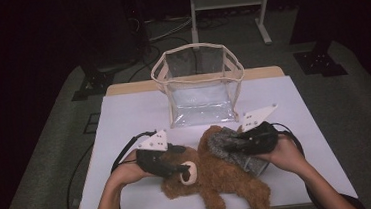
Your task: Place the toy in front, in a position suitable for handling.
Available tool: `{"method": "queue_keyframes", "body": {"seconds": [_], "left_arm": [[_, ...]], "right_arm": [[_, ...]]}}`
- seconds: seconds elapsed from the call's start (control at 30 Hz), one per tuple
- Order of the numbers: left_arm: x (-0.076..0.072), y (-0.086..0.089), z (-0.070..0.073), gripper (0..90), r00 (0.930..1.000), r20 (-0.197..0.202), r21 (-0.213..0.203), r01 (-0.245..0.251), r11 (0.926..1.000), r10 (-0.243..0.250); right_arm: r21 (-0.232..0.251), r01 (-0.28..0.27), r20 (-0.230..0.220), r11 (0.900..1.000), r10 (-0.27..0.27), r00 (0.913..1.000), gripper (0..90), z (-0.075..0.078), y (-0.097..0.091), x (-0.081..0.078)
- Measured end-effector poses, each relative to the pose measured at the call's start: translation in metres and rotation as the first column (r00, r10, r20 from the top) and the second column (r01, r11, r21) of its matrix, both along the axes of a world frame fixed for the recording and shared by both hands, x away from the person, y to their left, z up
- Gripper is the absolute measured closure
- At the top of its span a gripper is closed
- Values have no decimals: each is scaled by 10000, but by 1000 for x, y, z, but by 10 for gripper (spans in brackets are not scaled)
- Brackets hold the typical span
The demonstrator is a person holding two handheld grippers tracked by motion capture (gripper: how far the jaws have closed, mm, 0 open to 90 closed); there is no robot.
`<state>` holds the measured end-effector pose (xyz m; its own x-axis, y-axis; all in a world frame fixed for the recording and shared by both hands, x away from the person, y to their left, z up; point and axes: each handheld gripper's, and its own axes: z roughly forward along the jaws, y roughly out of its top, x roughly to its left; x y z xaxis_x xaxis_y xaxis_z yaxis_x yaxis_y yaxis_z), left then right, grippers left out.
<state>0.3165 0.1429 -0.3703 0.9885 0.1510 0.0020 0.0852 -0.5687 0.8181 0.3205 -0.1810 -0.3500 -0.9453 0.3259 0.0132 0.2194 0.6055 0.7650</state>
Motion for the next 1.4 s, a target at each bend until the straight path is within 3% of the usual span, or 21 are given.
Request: {"method": "queue_keyframes", "body": {"seconds": [0.1, 0.27, 0.37, 0.43, 0.5, 0.57, 0.73, 0.87, 1.07, 1.2, 1.4], "left_arm": [[0, 1, 4, 373, 9995, 293, 11, -118, 9999, 117], [0, 2, 9, 366, 9978, 648, -53, -157, 9999, 160], [2, 3, 9, 366, 9964, 657, -173, -535, 9984, 545], [3, 2, 7, 364, 9960, 630, -21, -631, 9980, 631], [3, -2, 0, 364, 9962, 546, 481, -703, 9964, 676], [3, -5, -6, 368, 9984, 197, 381, -543, 9978, 536], [3, -6, -7, 396, 9976, 312, 693, -644, 9955, 624], [1, -6, -8, 405, 9974, 287, 622, -679, 9958, 662], [0, -6, -7, 405, 9974, 412, 743, -619, 9953, 589], [-2, -9, -5, 405, 9972, 558, 934, -550, 9941, 499], [-3, -9, -4, 406, 9976, 622, 945, -360, 9949, 302]], "right_arm": [[-422, -64, 85, 9991, 67, 9999, 750, -12, 9, -1], [22, -36, -157, 10000, 36, 9999, 750, -17, 2, -8], [273, -63, -187, 9996, 68, 9998, 750, -20, -1, -12], [450, -83, -203, 9990, 92, 9998, 750, -22, -3, -15], [630, -84, -215, 9980, 98, 9997, 750, -24, -5, -17], [777, -123, -316, 9969, 148, 9994, 750, -25, -7, -19], [394, -124, 103, 9991, 120, 9999, 749, -11, -6, -17], [321, -107, -48, 9994, 109, 9999, 749, -11, -11, -9], [788, 643, -372, 9948, -615, 9974, 748, -21, -47, -11], [747, 1052, -483, 9916, -1018, 9936, 747, -20, -64, -12], [398, 697, 13, 9968, -698, 9976, 745, -3, -47, -5]]}}
